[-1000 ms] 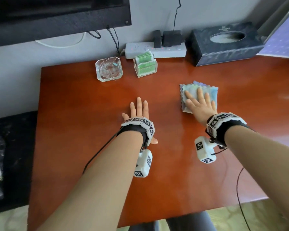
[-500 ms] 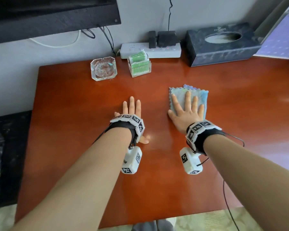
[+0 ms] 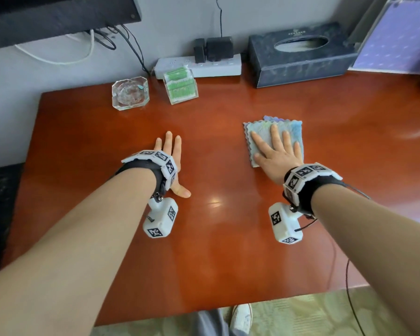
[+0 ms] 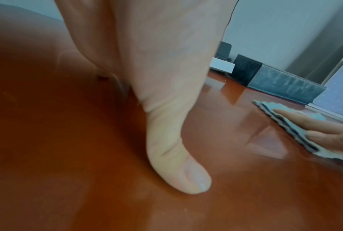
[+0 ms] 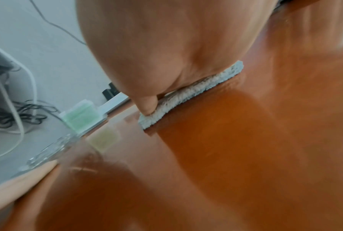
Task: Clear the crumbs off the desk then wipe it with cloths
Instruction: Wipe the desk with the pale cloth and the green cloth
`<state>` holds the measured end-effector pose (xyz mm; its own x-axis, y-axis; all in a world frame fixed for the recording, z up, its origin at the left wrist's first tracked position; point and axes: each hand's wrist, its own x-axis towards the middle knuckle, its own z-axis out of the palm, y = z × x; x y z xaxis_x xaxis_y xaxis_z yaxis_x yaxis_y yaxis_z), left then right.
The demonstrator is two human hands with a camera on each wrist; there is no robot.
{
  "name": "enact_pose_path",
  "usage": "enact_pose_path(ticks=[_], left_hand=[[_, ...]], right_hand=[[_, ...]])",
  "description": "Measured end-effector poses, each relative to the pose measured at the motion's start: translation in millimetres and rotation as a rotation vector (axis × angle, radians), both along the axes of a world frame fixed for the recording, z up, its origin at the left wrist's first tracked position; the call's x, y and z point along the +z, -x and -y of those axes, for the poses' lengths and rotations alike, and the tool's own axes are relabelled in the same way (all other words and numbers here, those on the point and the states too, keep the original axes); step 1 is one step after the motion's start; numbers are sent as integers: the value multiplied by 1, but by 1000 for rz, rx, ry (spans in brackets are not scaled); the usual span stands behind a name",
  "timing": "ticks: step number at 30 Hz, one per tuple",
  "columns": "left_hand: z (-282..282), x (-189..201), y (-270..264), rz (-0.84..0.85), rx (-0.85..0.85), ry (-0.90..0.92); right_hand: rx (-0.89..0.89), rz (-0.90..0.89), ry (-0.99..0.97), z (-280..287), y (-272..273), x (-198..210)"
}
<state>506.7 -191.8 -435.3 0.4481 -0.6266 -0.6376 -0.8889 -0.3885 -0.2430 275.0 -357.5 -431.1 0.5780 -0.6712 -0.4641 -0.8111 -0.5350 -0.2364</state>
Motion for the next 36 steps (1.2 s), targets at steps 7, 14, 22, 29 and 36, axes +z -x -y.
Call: enact_pose_path(ticks=[7,14,22,29,36], left_hand=[[0,1,4,39,-15,17],[1,4,5,9,26,23],[1,5,3,-12,20,8],[0,5,3,-2,15,10],[0,2,1,8,1,33]], right_hand=[[-177,-34,9,7,12,4],[204,18,0,-83,-65,10],[262,14,-9,-62,-52,-2],[-87,-35,27,12,20,1],[-167,-59,9,-11,1,10]])
